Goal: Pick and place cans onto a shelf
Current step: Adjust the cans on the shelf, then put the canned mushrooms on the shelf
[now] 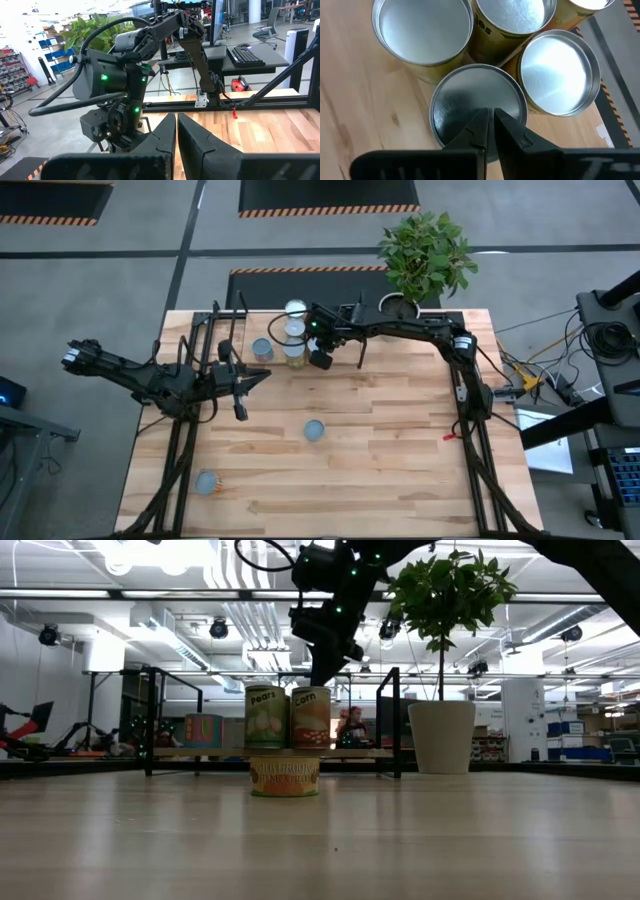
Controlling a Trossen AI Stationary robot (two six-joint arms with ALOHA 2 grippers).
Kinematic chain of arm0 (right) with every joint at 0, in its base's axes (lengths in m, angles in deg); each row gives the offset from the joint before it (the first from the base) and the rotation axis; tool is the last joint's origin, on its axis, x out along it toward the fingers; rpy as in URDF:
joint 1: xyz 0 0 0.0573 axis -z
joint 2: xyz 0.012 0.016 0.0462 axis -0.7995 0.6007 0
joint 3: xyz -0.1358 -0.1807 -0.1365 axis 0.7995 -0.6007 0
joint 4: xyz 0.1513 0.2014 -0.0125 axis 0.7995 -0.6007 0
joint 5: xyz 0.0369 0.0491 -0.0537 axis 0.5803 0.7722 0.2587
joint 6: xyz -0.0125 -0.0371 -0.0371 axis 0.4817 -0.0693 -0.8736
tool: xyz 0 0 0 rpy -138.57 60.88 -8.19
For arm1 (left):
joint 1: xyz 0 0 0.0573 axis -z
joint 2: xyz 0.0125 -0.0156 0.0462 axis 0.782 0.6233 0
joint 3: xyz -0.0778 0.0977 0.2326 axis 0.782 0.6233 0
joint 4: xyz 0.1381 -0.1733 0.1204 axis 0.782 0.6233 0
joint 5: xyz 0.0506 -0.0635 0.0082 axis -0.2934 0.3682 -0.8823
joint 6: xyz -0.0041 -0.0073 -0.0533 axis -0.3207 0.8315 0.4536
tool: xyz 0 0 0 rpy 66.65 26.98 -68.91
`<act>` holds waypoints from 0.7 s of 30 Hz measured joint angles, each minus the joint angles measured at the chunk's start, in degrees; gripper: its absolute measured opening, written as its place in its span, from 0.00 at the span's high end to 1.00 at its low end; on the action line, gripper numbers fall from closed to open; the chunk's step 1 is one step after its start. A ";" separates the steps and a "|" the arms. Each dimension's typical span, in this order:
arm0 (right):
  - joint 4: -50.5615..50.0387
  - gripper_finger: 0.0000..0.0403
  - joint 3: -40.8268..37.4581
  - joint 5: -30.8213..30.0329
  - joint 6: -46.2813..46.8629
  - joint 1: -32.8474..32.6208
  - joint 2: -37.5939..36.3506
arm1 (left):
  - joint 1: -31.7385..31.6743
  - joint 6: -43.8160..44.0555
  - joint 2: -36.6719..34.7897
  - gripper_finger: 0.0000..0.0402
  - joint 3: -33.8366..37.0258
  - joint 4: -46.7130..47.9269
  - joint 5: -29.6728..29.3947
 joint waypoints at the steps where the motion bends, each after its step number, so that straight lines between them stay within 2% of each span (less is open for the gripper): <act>1: -0.02 0.96 0.00 -0.02 0.00 0.00 0.02 | 0.00 0.00 0.00 1.00 0.02 0.00 -0.02; 6: -0.03 0.96 0.00 -0.73 -0.45 -0.34 -0.87 | 0.02 0.00 0.00 1.00 0.01 0.00 0.00; 11: 0.16 0.96 -0.02 -0.87 1.08 -2.46 -5.90 | 0.02 0.00 0.00 1.00 0.00 -0.02 0.00; 16: 1.31 0.96 -2.87 -0.83 1.51 -8.70 -10.96 | 0.04 0.46 0.00 1.00 -0.13 -0.05 0.00; 21: 7.11 0.96 -10.38 -0.83 3.25 -16.93 -14.93 | 0.04 1.00 0.00 1.00 -0.13 0.11 0.31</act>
